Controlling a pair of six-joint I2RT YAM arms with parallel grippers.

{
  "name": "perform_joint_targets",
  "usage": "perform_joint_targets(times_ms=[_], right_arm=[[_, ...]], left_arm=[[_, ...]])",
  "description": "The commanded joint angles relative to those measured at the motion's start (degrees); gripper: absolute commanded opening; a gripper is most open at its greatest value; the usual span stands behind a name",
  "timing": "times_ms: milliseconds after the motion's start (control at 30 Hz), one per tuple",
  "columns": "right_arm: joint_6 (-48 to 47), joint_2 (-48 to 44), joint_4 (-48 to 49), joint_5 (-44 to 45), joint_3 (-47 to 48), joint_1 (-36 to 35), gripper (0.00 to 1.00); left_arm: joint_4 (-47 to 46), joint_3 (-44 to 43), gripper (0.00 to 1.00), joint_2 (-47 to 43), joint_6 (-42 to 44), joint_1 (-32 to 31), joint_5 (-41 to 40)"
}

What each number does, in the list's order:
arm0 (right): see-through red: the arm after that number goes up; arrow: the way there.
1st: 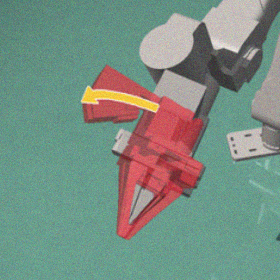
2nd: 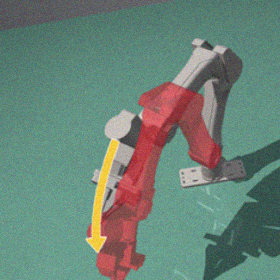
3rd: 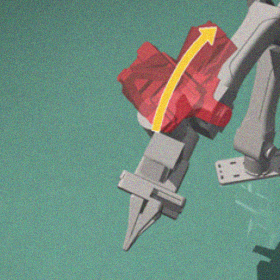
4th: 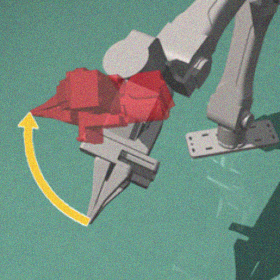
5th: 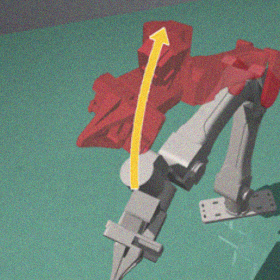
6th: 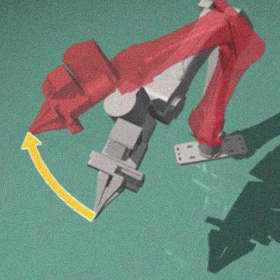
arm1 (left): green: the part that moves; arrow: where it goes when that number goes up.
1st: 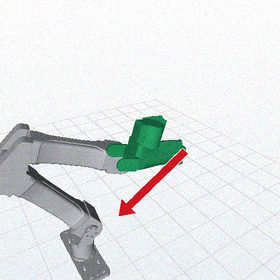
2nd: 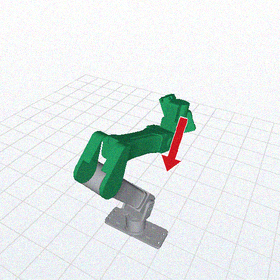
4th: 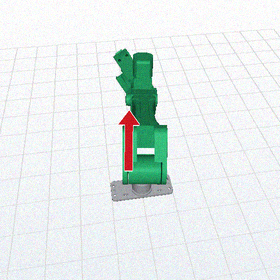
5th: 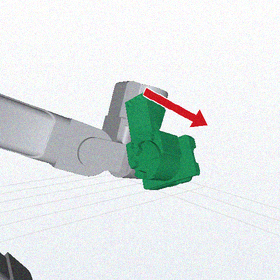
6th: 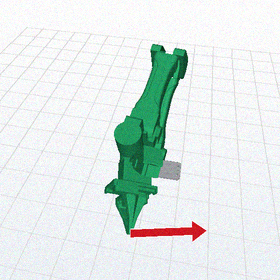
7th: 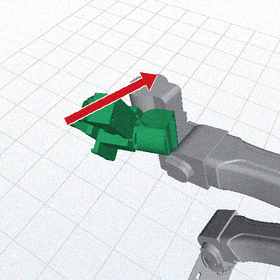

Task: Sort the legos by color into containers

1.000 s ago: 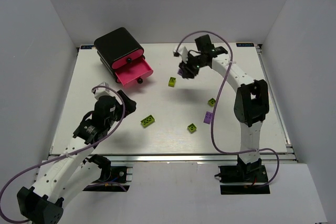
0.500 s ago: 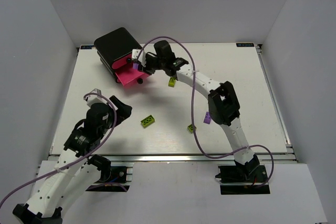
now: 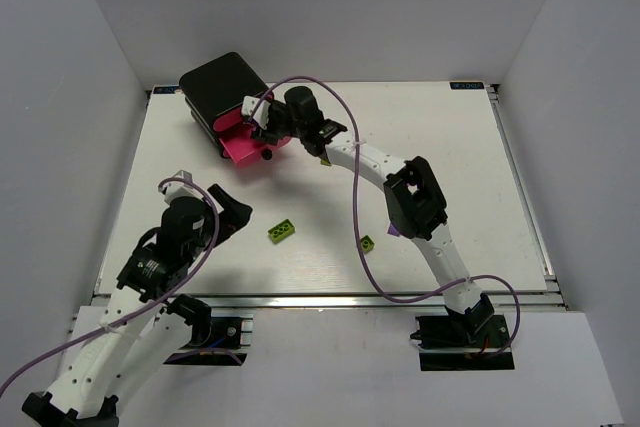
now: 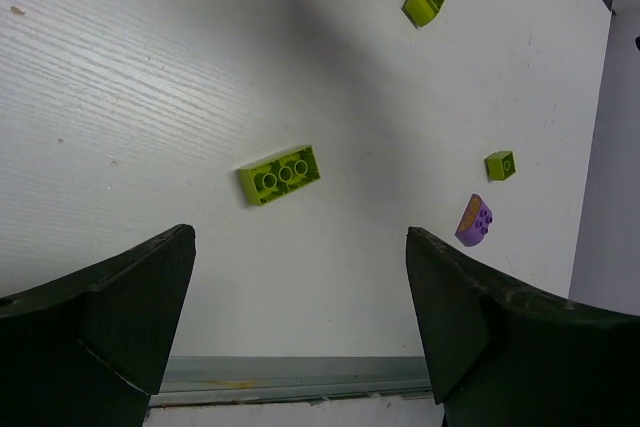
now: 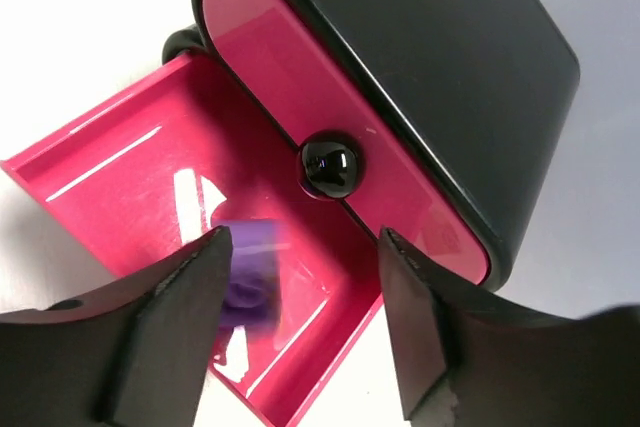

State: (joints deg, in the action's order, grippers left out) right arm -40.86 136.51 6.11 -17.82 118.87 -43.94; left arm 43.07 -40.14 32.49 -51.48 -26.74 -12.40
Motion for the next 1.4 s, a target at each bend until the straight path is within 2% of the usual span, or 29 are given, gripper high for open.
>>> perform_joint_targets(times_ms=[0, 67, 200, 233, 300, 333, 367, 400, 467, 500, 533, 600, 633, 667, 700, 733, 767, 833, 900, 967, 1000, 1100, 1200, 1233, 1367], right_arm=[[-0.10, -2.12, 3.04, 0.95, -0.74, 0.26, 0.68], [0.43, -3.87, 2.25, 0.95, -1.01, 0.35, 0.73], [4.45, -8.35, -1.43, 1.04, -1.62, 1.31, 0.73], [6.13, -9.58, -3.28, 0.43, -1.19, 1.49, 0.71], [9.73, -14.23, -11.59, -5.87, -1.18, 4.12, 0.51], [11.66, -15.82, -14.43, -10.26, -3.10, 4.56, 0.38], [11.33, -19.92, -17.24, -21.09, -4.86, 7.70, 0.35], [10.46, -22.05, -23.19, -26.42, -7.05, 8.95, 0.32], [6.68, -28.45, -28.58, -35.13, -14.78, 12.29, 0.27], [5.37, -31.01, -30.96, -36.30, -17.42, 13.69, 0.29], [3.87, -33.13, -34.64, -36.93, -20.23, 14.40, 0.35], [1.67, -40.68, -36.77, -35.88, -29.45, 17.29, 0.46], [0.27, -42.97, -39.83, -32.92, -32.44, 18.18, 0.57], [-2.44, -47.34, -41.42, -31.41, -37.43, 18.80, 0.60], [-3.34, -49.47, -42.83, -29.05, -40.01, 20.89, 0.63], [-2.83, -51.58, -42.93, -23.28, -42.64, 21.26, 0.66], [-0.91, -55.00, -41.11, -20.09, -45.28, 22.66, 0.67], [10.93, -58.27, -36.28, -9.66, -51.79, 25.20, 0.72], [21.02, -61.09, -33.45, -4.79, -53.91, 28.38, 0.78], [26.77, -61.80, -33.01, 0.49, -53.57, 31.81, 0.84], [32.28, -61.71, -33.26, 2.69, -52.26, 32.77, 0.85], [38.29, -59.70, -35.72, 5.60, -49.27, 36.73, 0.84], [44.54, -57.85, -38.80, 4.21, -44.00, 42.78, 0.76], [45.60, -57.76, -39.41, 3.59, -42.77, 45.06, 0.69], [48.51, -56.62, -41.53, -0.10, -41.09, 48.42, 0.57]], left_arm=[[-1.84, -2.22, 0.95, 1.08, 1.30, -0.15, 2.03], [-3.42, -2.40, 0.95, 2.40, 2.17, -0.15, 2.82], [-7.98, -2.49, 0.92, 5.21, 4.63, -0.15, 6.67], [-9.31, -2.49, 0.86, 6.00, 5.42, -0.15, 7.91], [-13.70, -2.31, 0.73, 9.68, 8.23, -0.67, 11.33], [-15.02, -2.40, 0.55, 11.18, 9.81, -0.68, 15.70], [-17.82, -2.49, 0.46, 14.76, 10.69, -0.68, 17.66], [-19.24, -2.57, 0.38, 16.45, 11.31, -0.68, 19.85], [-23.27, -3.53, 0.26, 20.31, 12.72, -0.68, 26.01], [-24.34, -3.98, 0.25, 24.25, 13.07, -1.20, 27.94], [-25.48, -4.68, 0.26, 26.11, 13.68, -1.21, 31.44], [-27.68, -7.92, 0.37, 33.03, 14.74, -1.73, 34.19], [-27.69, -9.59, 0.44, 35.69, 16.05, -3.30, 34.98], [-27.60, -13.26, 0.50, 38.41, 16.76, -4.10, 36.56], [-27.34, -15.12, 0.61, 43.92, 17.38, -4.98, 37.01], [-26.47, -17.32, 0.67, 46.93, 18.51, -6.99, 36.93], [-23.41, -19.60, 0.69, 49.92, 19.57, -8.05, 36.66], [-20.32, -27.51, 0.77, 58.60, 21.15, -10.77, 35.35], [-15.49, -35.31, 0.80, 63.72, 21.51, -15.17, 31.16], [-10.32, -40.08, 0.81, 70.58, 20.64, -18.94, 27.19], [-8.37, -42.37, 0.81, 72.69, 20.20, -20.18, 23.25], [-4.49, -49.41, 0.82, 79.56, 19.14, -24.14, 18.13], [-5.97, -53.02, 0.82, 82.55, 18.53, -27.12, 15.93], [-6.76, -54.76, 0.82, 83.95, 18.53, -27.74, 15.22], [-6.60, -60.65, 0.84, 87.56, 18.88, -30.47, 13.37]])
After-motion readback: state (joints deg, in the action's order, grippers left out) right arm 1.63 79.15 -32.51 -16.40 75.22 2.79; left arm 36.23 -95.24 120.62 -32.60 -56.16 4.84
